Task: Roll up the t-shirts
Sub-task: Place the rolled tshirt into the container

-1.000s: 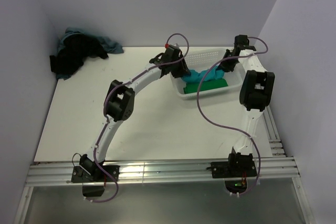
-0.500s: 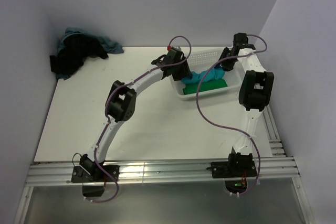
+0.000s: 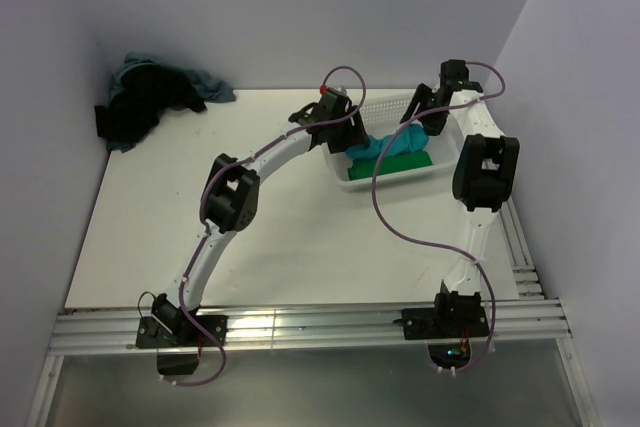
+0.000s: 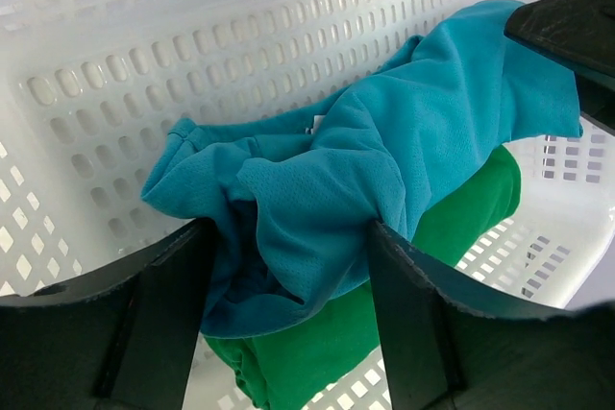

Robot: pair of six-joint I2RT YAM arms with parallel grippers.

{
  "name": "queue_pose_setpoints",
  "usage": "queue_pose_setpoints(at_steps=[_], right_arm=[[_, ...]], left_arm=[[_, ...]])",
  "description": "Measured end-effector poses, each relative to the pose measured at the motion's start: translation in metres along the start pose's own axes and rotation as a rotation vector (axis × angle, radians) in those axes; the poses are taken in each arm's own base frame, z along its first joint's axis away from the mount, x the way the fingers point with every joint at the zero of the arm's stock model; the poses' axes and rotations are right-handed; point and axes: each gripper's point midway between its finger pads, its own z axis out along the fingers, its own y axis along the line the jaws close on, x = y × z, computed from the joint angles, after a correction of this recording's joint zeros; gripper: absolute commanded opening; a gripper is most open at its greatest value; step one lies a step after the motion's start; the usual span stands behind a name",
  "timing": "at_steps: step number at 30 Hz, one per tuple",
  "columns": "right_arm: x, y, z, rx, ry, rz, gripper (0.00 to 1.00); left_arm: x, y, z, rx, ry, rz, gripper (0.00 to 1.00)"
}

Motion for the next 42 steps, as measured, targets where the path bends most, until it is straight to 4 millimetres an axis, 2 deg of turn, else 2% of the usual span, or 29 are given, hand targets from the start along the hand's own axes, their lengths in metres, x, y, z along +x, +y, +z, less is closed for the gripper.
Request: queue_pose_setpoints(at_steps=[1,2,9,11,12,16,25,32,38,42], right_arm=[[0.000,0.001,0.000,0.000,0.000,-0.001,0.74],[0.000,0.001,0.000,-0.001,-0.001,-0.003,0.74],[-0.004,0.003,-0.003,0.007,-0.014,-0.015,0.77],[-0.008,0.004,-0.005,0.008,-0.024,-0.016,0.79],[-0.009,0.005,-0.006,0.007,-0.026,-0.017,0.84],[-0.011,0.009,-0.007,0.002,-0.033,-0.023,0.87],[-0.010,0.010,-0.008,-0.004,-0.031,-0.023,0.88],[-0.010,0.011,-0.008,-0.014,-0.027,-0.020,0.86],[-0.010,0.012,-0.008,-0.017,-0.026,-0.017,0.86],[-0.010,0.011,-0.009,-0.014,-0.028,-0.017,0.86]], left_arm=[[0.000,0.000,0.000,0.000,0.000,0.001,0.71],[0.000,0.000,0.000,0.001,-0.001,0.002,0.76],[-0.006,-0.002,-0.002,0.009,-0.013,0.011,0.82],[-0.009,-0.001,-0.002,0.009,-0.016,0.012,0.89],[-0.010,-0.001,-0.002,0.013,-0.020,0.013,0.91],[-0.014,-0.002,-0.002,0.025,-0.024,0.013,0.99],[-0.021,-0.004,-0.004,0.047,-0.039,0.010,0.99],[-0.033,-0.007,-0.014,0.057,-0.061,0.001,1.00],[-0.047,-0.004,-0.026,0.054,-0.089,-0.017,0.92],[-0.059,0.009,-0.036,0.018,-0.114,-0.031,0.88]])
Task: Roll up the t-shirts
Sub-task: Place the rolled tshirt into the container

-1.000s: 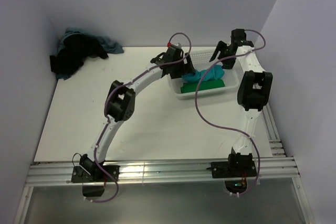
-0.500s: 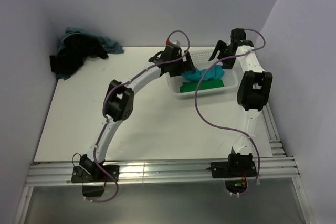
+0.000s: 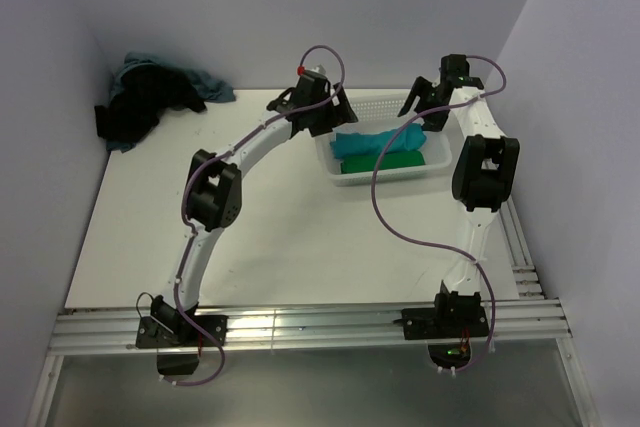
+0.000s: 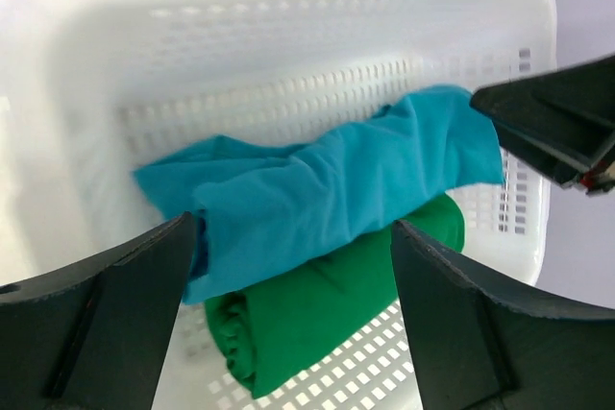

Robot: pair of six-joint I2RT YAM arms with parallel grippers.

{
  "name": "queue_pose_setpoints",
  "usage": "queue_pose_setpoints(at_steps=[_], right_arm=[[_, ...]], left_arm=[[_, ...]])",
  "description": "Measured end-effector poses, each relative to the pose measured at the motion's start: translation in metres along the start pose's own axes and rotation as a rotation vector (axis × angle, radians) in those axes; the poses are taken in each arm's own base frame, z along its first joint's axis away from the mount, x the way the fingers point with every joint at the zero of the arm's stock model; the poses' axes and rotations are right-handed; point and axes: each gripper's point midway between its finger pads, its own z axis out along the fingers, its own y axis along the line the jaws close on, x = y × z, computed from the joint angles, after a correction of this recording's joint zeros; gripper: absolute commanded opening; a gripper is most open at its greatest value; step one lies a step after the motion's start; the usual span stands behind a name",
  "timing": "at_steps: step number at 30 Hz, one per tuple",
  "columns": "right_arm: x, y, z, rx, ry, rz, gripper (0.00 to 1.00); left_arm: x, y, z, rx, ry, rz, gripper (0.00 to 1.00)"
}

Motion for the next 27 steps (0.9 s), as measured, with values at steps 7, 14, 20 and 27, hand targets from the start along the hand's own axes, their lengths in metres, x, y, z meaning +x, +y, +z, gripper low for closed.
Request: queue_pose_setpoints(at_steps=[7,14,20,27], right_arm=[[-0.005,-0.009,-0.002,0.032,-0.018,0.006,0.86],[-0.010,-0.019,-0.004,0.066,-0.032,0.015,0.86],[-0.011,-0.032,-0.005,0.135,-0.045,0.011,0.86],[-0.010,-0.037,-0.007,0.170,-0.045,0.009,0.86]], left_arm=[[-0.018,0.012,-0.006,-0.025,-0.030,-0.011,0.66],[-0.009,0.006,-0.005,0.003,-0.006,-0.004,0.64],[0.004,-0.007,0.004,0.003,0.020,0.043,0.63],[0.025,-0.009,0.013,-0.008,0.034,0.070,0.62]])
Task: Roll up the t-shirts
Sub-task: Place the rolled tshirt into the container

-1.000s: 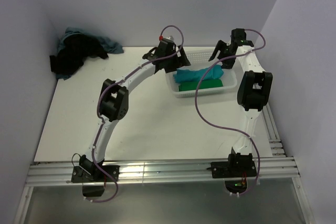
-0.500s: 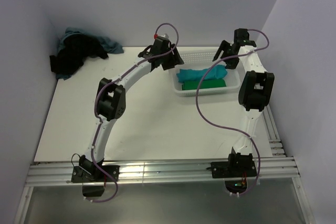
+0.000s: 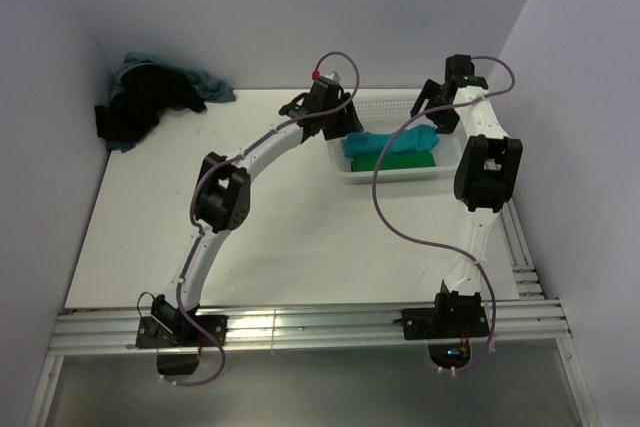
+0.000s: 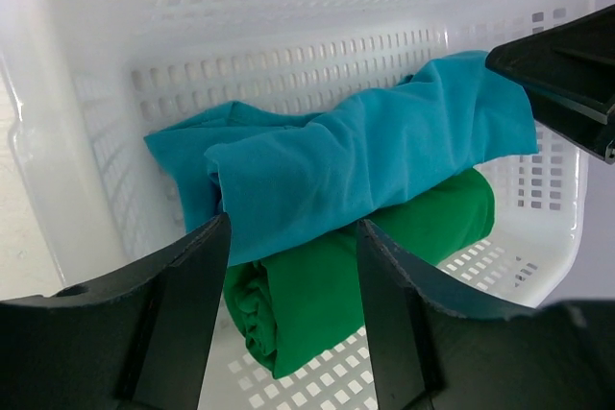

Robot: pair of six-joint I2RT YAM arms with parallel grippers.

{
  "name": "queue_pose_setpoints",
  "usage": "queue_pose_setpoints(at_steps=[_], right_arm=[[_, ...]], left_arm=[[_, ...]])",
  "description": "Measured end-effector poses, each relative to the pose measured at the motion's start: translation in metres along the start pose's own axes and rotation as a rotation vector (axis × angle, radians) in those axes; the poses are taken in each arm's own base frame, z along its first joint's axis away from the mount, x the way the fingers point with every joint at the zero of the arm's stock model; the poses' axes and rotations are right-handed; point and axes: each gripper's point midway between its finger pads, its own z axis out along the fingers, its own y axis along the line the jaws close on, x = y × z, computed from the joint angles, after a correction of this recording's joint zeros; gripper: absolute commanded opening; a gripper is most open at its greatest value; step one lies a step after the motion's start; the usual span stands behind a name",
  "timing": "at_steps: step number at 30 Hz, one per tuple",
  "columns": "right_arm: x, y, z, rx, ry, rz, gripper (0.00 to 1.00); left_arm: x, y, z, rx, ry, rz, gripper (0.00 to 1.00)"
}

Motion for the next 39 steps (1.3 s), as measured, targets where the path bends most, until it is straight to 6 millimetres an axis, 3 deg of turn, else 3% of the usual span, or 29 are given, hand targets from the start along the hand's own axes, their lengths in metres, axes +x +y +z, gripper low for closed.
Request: queue_pose_setpoints(at_steps=[9,14,18,26,28,33,39], right_arm=[[-0.006,-0.002,-0.008,-0.050,0.011,0.039,0.86],[-0.020,-0.011,-0.026,-0.072,-0.015,0.076,0.86],[-0.030,-0.017,-0.040,-0.076,-0.046,0.097,0.86],[-0.058,-0.085,-0.053,0.099,-0.134,0.172,0.87],[-0.060,-0.092,-0.055,0.111,-0.140,0.182,0.87],[-0.063,-0.084,-0.067,0.079,-0.156,0.176,0.81],[-0.048,-0.055,-0.089,-0.013,-0.149,0.147,0.58]], left_arm=[[-0.008,0.009,-0.011,0.007,-0.026,-0.028,0.61],[-0.022,0.016,-0.014,0.003,-0.046,-0.040,0.61],[-0.022,0.016,-0.014,0.010,-0.046,-0.041,0.60],[-0.021,0.028,-0.012,0.004,-0.048,-0.044,0.61],[-0.021,0.032,-0.014,-0.004,-0.042,-0.044,0.64],[-0.028,0.029,-0.022,-0.007,-0.022,-0.035,0.68],[-0.074,-0.022,-0.051,0.131,-0.102,-0.016,0.67]])
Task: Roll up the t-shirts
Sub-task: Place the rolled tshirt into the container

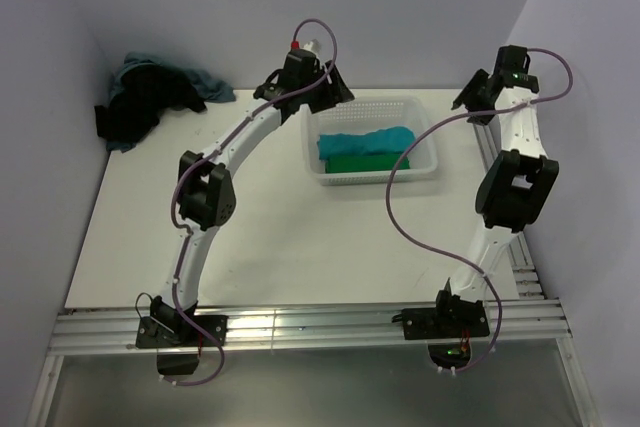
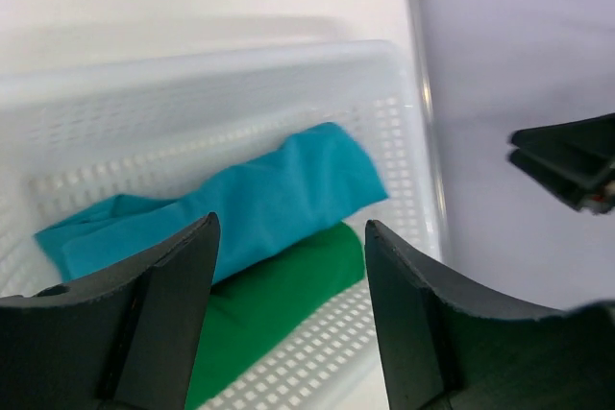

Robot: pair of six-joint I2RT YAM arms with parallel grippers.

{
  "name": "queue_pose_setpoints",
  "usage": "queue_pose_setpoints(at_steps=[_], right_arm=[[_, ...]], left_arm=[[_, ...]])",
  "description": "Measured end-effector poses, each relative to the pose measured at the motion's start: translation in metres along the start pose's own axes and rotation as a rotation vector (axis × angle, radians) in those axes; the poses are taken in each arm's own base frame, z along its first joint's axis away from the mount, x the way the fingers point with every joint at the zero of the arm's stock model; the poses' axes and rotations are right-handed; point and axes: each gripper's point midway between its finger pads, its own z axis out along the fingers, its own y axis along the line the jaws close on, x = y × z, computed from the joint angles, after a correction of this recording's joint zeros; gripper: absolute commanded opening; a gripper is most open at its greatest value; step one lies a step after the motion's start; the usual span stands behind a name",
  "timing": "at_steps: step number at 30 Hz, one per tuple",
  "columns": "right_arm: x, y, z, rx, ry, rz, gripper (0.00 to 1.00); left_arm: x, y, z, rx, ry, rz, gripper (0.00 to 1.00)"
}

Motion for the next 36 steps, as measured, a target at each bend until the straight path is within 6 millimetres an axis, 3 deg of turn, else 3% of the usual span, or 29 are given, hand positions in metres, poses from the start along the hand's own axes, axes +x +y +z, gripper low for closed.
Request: queue_pose_setpoints(at_steps=[3,4,6,9,12,15,18,24,32,36], right_arm=[[0.013,0.015,-0.009,-0.048,0.018,-0.013,0.58],[0.019,0.020,-0.010,-0.058,0.027,-0.022,0.64],[0.033,0.032,-0.010,-0.075,0.050,-0.046,0.66],[0.060,0.048,-0.005,-0.087,0.101,-0.094,0.66],[0.088,0.055,0.001,-0.085,0.158,-0.134,0.66],[0.111,0.047,0.007,-0.069,0.214,-0.140,0.66],[0.124,0.033,0.006,-0.040,0.234,-0.144,0.66],[0.130,0.022,-0.014,-0.026,0.213,-0.151,0.67],[0.120,0.024,-0.028,-0.033,0.163,-0.161,0.65],[0.120,0.021,-0.029,-0.014,0.164,-0.164,0.65]], left_arm=[[-0.008,-0.018,-0.011,0.050,-0.013,0.000,0.68],[-0.009,-0.019,-0.015,0.053,-0.013,-0.006,0.68],[-0.002,-0.012,-0.022,0.040,0.008,-0.029,0.69],[0.013,0.017,-0.035,-0.023,0.057,-0.061,0.77],[0.014,0.061,-0.046,-0.126,0.080,-0.083,0.85],[0.006,0.102,-0.062,-0.228,0.080,-0.081,0.87],[-0.001,0.127,-0.084,-0.292,0.065,-0.074,0.87],[0.012,0.116,-0.112,-0.264,0.064,-0.047,0.87],[0.056,0.117,-0.101,-0.228,0.135,-0.052,0.84],[0.065,0.116,-0.097,-0.211,0.144,-0.068,0.84]])
